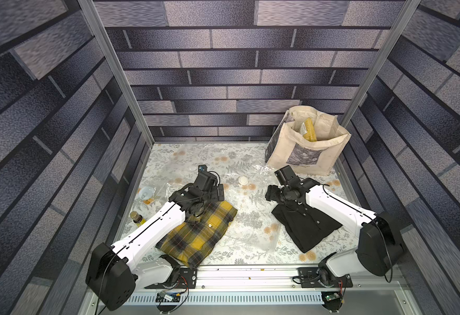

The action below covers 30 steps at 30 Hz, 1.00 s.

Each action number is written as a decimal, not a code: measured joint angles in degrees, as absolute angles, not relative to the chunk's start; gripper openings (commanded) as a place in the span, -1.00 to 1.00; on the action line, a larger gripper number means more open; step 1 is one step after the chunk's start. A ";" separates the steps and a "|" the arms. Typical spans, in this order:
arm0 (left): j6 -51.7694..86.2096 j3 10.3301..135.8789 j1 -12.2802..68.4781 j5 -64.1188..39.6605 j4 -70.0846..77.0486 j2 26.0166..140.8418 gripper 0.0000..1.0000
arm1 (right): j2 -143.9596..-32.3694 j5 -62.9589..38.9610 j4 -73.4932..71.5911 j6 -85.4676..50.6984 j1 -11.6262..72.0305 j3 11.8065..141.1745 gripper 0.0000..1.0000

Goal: Place the folded shirt into the vacuum bag
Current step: Adjust the shirt at the center of the board.

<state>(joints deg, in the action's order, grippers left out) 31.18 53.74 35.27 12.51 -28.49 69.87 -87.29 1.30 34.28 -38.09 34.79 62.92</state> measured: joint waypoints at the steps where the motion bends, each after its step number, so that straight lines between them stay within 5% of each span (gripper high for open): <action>1: 31.99 53.67 36.07 12.47 -28.51 70.67 1.00 | -88.88 1.39 34.04 -38.81 36.25 64.51 0.45; 11: 38.72 49.32 34.85 9.32 -28.80 73.60 1.00 | -96.12 3.86 35.20 -42.85 40.71 70.50 0.41; 30: 47.20 37.87 16.99 -4.43 -21.41 71.85 0.96 | -103.11 4.82 33.19 -50.30 41.43 70.94 0.22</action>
<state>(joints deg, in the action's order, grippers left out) 47.20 37.87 16.99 -4.43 -21.41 71.85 -103.11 4.82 33.19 -50.30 41.43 70.94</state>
